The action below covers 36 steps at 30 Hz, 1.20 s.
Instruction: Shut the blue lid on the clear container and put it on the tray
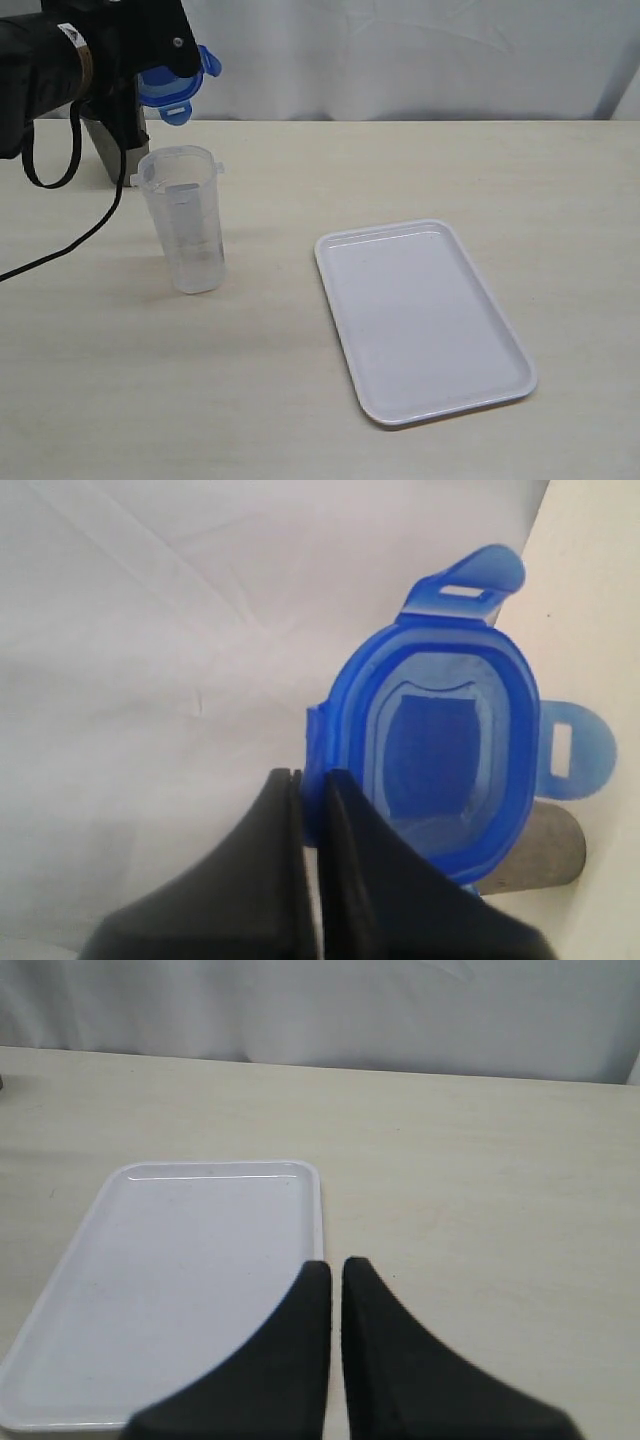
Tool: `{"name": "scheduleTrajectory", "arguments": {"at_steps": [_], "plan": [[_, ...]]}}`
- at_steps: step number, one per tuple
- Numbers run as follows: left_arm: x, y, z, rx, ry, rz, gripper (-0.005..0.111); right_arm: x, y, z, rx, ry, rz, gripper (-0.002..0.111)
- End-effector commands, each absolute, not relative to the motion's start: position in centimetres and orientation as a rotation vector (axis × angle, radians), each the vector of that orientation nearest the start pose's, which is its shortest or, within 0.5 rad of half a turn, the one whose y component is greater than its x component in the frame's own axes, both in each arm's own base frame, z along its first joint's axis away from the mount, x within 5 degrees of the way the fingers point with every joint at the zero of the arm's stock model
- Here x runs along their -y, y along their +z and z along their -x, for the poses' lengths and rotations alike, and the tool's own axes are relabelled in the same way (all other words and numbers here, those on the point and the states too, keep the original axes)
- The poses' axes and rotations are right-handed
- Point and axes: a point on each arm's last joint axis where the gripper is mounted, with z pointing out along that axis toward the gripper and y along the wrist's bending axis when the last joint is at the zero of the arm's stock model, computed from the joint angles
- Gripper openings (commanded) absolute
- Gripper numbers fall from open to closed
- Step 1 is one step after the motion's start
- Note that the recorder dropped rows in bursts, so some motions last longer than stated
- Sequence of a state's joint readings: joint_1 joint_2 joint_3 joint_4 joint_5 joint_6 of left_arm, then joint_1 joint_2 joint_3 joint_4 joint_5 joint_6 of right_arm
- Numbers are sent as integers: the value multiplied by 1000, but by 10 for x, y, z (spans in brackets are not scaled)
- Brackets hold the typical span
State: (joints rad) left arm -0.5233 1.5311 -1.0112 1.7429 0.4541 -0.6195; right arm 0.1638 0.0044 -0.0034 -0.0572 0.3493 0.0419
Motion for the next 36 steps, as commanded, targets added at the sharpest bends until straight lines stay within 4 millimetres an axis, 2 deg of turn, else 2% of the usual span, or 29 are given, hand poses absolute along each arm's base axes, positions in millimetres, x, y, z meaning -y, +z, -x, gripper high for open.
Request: {"name": "scheduleTrajectory", "arguments": {"at_steps": [1, 8, 15, 18, 23, 36], "plan": [[133, 290, -313, -1571, 870, -1251, 0, -7, 182, -53, -1824, 89, 151, 4], [138, 288, -304, -1600, 990, -1321, 0, -7, 182, -53, -1824, 89, 151, 4], [163, 290, -288, -1551, 1004, -1347, 0, -7, 182, -53, -1824, 89, 151, 4], [168, 292, -283, -1525, 1045, -1349, 0, -7, 182, -53, -1824, 89, 151, 4], [168, 294, -282, -1515, 1086, -1339, 0, -7, 182, -53, -1824, 89, 151, 4], [174, 295, -283, -1478, 1027, -1333, 0, -7, 182, -53, -1824, 89, 151, 4]]}}
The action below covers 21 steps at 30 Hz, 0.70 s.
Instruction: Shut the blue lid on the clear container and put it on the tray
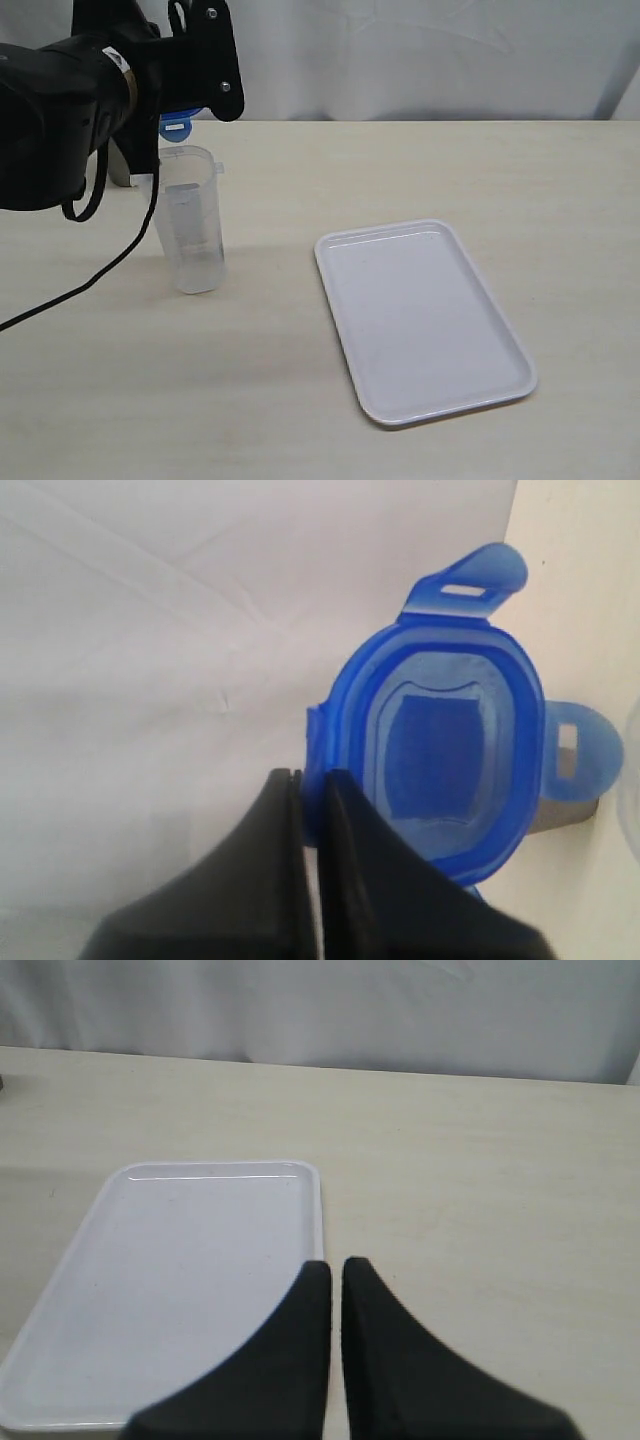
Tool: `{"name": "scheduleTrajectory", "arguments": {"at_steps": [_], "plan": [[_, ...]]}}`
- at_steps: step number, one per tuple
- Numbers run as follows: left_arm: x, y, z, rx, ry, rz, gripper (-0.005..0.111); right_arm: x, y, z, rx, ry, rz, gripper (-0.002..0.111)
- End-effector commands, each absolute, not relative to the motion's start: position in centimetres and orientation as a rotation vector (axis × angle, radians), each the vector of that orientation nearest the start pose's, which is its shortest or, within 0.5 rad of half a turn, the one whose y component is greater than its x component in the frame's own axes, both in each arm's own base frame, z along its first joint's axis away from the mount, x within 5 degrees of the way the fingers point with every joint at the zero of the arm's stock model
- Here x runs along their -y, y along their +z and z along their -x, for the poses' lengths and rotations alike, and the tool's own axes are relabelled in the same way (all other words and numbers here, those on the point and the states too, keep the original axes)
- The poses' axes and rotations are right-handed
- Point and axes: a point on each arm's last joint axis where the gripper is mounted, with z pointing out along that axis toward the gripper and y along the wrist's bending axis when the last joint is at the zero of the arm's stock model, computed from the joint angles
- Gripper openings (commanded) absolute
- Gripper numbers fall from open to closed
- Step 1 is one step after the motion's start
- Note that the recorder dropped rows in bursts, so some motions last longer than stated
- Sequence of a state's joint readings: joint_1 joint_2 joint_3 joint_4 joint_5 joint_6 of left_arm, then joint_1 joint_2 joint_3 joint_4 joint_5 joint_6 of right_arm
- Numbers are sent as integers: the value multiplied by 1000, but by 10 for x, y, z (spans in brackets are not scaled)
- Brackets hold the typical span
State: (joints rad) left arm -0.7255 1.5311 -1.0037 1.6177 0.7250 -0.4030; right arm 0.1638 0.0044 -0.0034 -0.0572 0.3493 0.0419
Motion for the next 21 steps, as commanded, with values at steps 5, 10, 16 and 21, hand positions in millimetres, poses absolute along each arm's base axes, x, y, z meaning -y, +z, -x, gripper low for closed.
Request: {"name": "scheduleTrajectory", "arguments": {"at_steps": [5, 10, 16, 21], "plan": [[174, 295, -283, -1489, 1013, -1315, 0, -7, 182, -53, -1824, 89, 151, 4], [173, 295, -283, -1492, 1012, -1310, 0, -7, 182, -53, -1824, 89, 151, 4], [173, 295, -283, -1504, 1000, -1290, 0, -7, 182, -53, -1824, 89, 151, 4], [173, 296, -283, -1499, 1007, -1289, 0, -7, 182, -53, -1824, 89, 151, 4]]}}
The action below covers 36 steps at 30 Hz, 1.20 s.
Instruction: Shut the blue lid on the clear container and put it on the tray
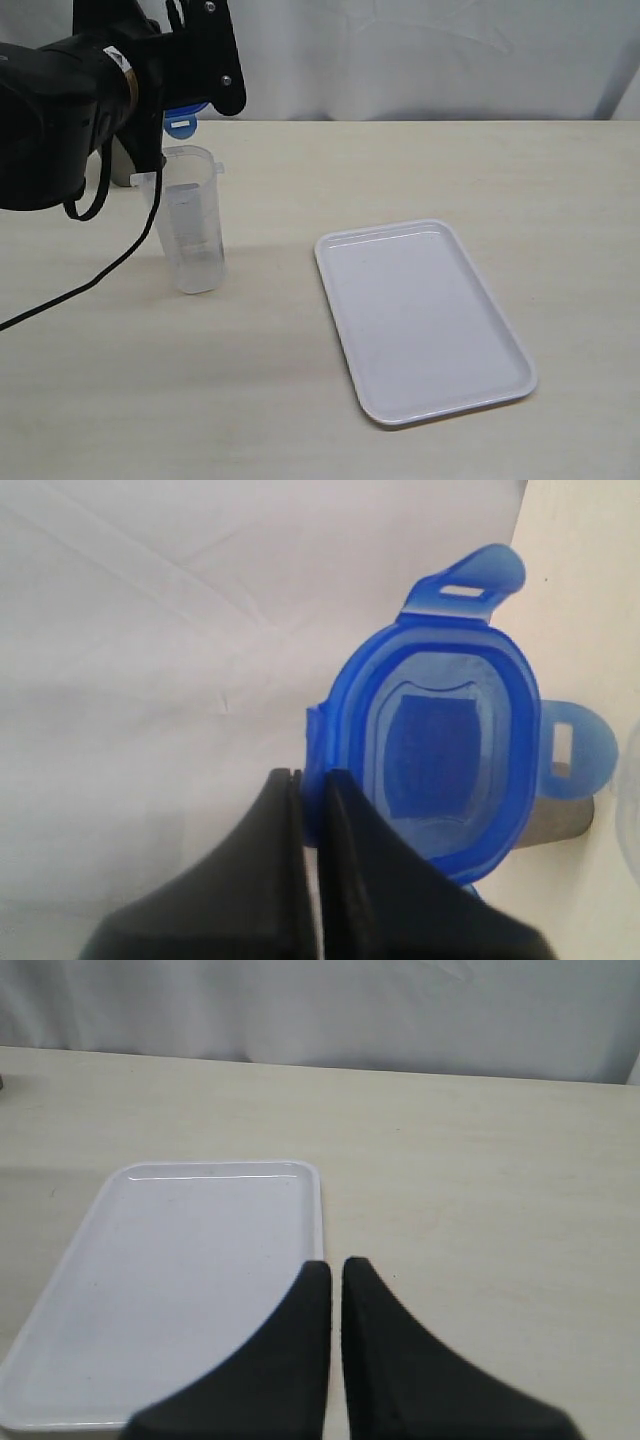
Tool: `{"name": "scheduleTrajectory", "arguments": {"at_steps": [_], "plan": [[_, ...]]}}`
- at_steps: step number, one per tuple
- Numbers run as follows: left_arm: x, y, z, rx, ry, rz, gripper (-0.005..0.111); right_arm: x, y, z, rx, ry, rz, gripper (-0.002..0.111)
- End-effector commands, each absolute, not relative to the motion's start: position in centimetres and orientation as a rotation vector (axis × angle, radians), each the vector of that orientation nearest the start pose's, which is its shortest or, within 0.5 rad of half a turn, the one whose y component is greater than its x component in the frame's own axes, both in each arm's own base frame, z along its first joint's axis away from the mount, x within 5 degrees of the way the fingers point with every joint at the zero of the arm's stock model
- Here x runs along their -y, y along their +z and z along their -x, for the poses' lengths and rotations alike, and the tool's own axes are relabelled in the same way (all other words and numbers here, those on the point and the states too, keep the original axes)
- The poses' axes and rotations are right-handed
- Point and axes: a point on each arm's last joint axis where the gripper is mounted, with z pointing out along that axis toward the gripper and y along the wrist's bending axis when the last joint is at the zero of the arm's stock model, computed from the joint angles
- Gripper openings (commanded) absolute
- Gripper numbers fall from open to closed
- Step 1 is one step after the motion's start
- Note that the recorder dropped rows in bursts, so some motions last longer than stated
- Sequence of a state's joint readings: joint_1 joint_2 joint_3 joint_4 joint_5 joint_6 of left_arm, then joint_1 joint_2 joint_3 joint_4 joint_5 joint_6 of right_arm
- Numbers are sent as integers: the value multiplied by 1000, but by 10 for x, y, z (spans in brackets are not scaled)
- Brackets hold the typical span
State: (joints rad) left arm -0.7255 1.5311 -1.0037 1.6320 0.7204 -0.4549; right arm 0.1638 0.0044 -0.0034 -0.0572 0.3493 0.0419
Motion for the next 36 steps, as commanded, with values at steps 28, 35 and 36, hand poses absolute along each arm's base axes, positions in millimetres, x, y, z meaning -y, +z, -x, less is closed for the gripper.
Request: {"name": "scheduleTrajectory", "arguments": {"at_steps": [28, 35, 36], "plan": [[172, 279, -264, -1503, 1100, -1182, 0, -7, 182, -53, -1824, 89, 151, 4], [175, 277, -264, -1494, 1060, -1215, 0, -7, 182, -53, -1824, 89, 151, 4], [177, 277, -264, -1487, 1051, -1233, 0, -7, 182, -53, -1824, 89, 151, 4]]}}
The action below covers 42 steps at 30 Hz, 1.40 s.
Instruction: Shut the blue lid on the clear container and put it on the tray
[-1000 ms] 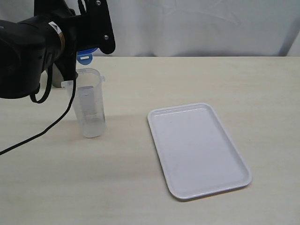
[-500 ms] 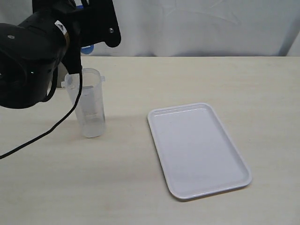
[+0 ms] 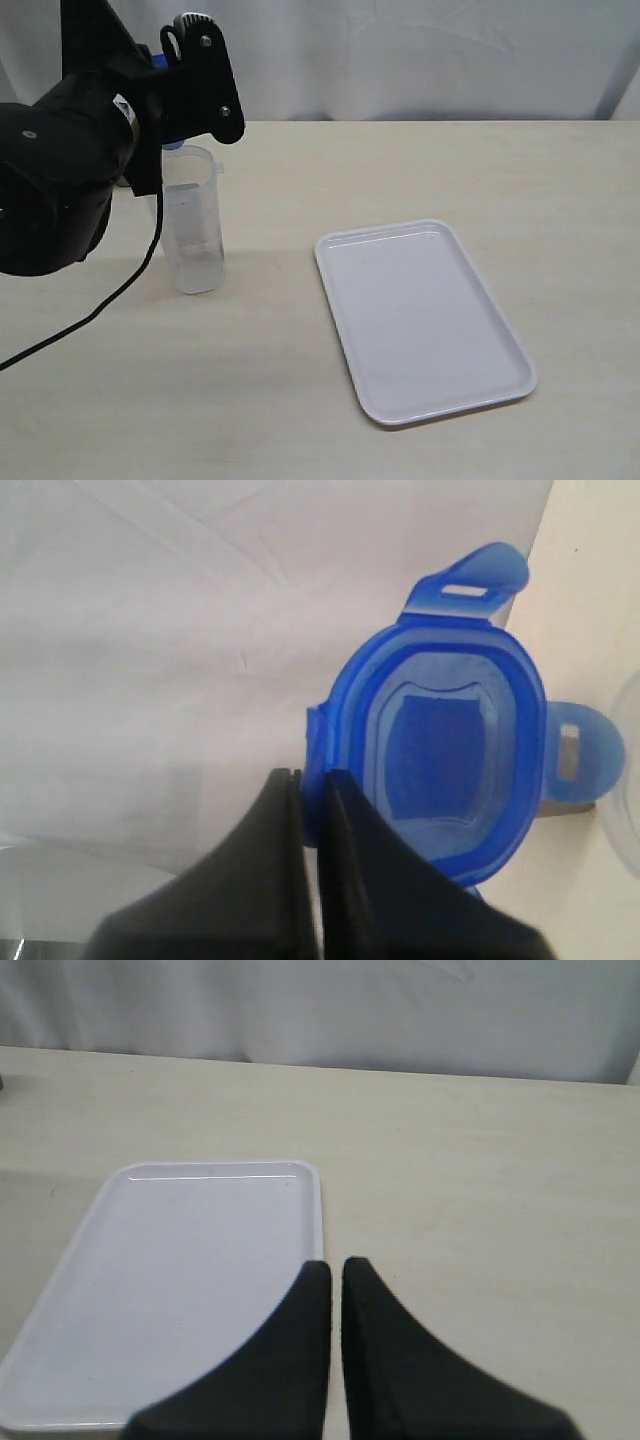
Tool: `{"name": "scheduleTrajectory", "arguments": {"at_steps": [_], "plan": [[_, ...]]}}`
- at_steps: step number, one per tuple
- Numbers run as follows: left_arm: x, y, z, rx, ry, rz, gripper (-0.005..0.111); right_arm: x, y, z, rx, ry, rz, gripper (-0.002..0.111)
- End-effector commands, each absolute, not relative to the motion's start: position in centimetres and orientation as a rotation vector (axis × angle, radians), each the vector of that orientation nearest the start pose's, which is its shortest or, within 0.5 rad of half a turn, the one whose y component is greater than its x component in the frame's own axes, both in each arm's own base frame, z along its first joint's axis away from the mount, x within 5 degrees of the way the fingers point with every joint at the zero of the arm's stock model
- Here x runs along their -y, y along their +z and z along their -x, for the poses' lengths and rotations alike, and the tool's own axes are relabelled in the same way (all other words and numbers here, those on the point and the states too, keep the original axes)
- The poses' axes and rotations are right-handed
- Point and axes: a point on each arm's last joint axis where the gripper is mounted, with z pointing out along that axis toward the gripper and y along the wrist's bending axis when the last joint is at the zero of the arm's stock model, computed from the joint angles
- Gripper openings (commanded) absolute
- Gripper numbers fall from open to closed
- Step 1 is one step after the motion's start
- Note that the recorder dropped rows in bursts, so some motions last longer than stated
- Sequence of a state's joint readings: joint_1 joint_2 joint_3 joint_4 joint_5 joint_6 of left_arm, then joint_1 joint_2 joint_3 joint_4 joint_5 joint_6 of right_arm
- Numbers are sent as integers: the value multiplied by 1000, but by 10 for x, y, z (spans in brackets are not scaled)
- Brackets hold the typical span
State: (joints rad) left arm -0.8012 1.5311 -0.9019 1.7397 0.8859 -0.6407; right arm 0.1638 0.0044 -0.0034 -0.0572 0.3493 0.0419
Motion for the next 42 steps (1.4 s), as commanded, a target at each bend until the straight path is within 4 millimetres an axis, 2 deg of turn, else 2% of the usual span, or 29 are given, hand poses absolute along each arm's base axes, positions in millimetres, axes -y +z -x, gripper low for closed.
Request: {"name": "scheduleTrajectory", "arguments": {"at_steps": [1, 4, 11, 18, 27, 31, 37, 42], "plan": [[177, 276, -264, -1482, 1049, -1247, 0, -7, 182, -53, -1824, 89, 151, 4], [173, 281, -271, -1489, 1037, -1235, 0, -7, 182, -53, -1824, 89, 151, 4], [147, 281, -290, -1575, 1029, -1158, 0, -7, 182, -53, -1824, 89, 151, 4], [156, 276, -289, -1553, 932, -1234, 0, -7, 182, -53, -1824, 89, 151, 4], [139, 278, -302, -1591, 932, -1209, 0, -7, 182, -53, -1824, 89, 151, 4], [145, 274, -304, -1576, 867, -1259, 0, -7, 182, -53, -1824, 89, 151, 4], [147, 267, -308, -1589, 882, -1268, 0, -7, 182, -53, -1824, 89, 151, 4], [143, 271, -308, -1599, 934, -1229, 0, -7, 182, -53, -1824, 89, 151, 4]]}}
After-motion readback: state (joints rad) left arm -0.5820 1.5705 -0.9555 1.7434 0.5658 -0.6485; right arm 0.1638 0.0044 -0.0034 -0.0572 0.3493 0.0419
